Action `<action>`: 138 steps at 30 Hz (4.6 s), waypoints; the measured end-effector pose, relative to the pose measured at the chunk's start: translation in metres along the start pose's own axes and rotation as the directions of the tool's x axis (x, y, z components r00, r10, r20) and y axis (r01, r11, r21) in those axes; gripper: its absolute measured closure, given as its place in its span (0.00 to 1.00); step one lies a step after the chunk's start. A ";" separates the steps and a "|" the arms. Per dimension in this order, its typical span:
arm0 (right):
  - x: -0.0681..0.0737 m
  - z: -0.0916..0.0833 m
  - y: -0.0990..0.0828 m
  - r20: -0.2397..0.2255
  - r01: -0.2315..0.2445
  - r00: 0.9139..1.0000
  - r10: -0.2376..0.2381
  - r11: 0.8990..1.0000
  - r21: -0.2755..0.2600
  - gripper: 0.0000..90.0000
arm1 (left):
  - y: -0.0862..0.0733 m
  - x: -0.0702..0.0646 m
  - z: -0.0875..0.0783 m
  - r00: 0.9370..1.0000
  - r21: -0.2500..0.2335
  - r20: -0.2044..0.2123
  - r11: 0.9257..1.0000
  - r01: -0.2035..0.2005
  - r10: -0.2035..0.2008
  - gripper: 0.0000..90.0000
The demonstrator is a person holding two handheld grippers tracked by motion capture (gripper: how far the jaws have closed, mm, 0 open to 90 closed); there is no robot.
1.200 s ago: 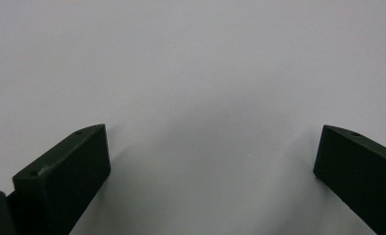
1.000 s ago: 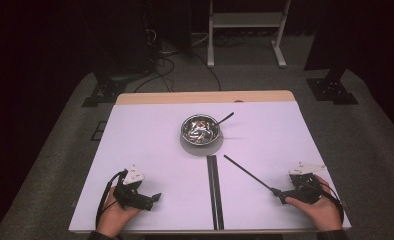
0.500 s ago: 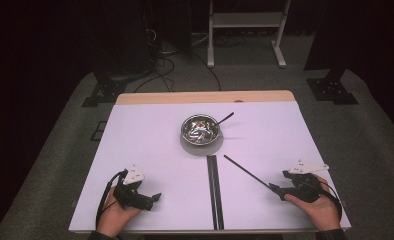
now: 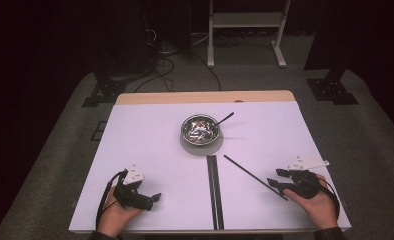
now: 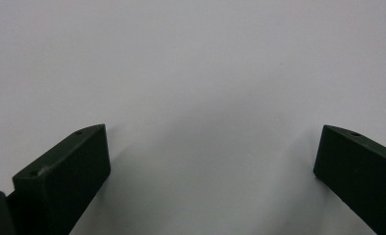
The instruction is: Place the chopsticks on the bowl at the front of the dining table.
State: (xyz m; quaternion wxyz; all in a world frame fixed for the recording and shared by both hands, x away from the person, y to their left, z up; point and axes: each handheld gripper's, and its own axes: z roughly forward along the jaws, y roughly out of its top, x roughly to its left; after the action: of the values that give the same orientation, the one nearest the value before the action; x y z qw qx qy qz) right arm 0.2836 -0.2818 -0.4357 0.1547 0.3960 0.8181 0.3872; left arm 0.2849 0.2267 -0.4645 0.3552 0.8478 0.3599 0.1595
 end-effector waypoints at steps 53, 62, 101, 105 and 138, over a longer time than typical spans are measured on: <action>0.007 0.052 0.033 -0.114 0.052 0.992 -0.047 0.998 0.043 0.85 | 0.000 0.000 0.000 1.000 0.003 0.000 1.000 0.000 0.000 0.00; 0.004 0.066 0.034 -0.133 0.059 0.990 -0.049 0.995 0.075 0.89 | 0.000 0.000 0.000 1.000 0.003 0.000 1.000 -0.001 0.001 0.00; 0.003 0.055 0.049 -0.087 0.048 0.995 -0.045 0.998 0.033 0.95 | 0.000 0.000 0.000 1.000 0.000 0.000 1.000 0.000 0.000 0.00; 0.002 0.053 0.056 -0.082 0.042 0.996 -0.040 0.999 0.017 0.95 | 0.000 0.000 0.000 1.000 0.002 0.000 1.000 0.000 0.000 0.00; -0.004 0.056 0.096 -0.076 0.017 0.997 -0.018 1.000 -0.018 0.95 | 0.000 0.000 0.000 1.000 0.000 0.000 1.000 0.002 -0.002 0.00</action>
State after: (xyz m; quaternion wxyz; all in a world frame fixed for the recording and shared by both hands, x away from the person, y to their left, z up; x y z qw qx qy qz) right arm 0.3686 -0.2195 -0.4002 0.1303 0.3725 0.8236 0.4075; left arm 0.2848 0.2267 -0.4645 0.3555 0.8475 0.3606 0.1591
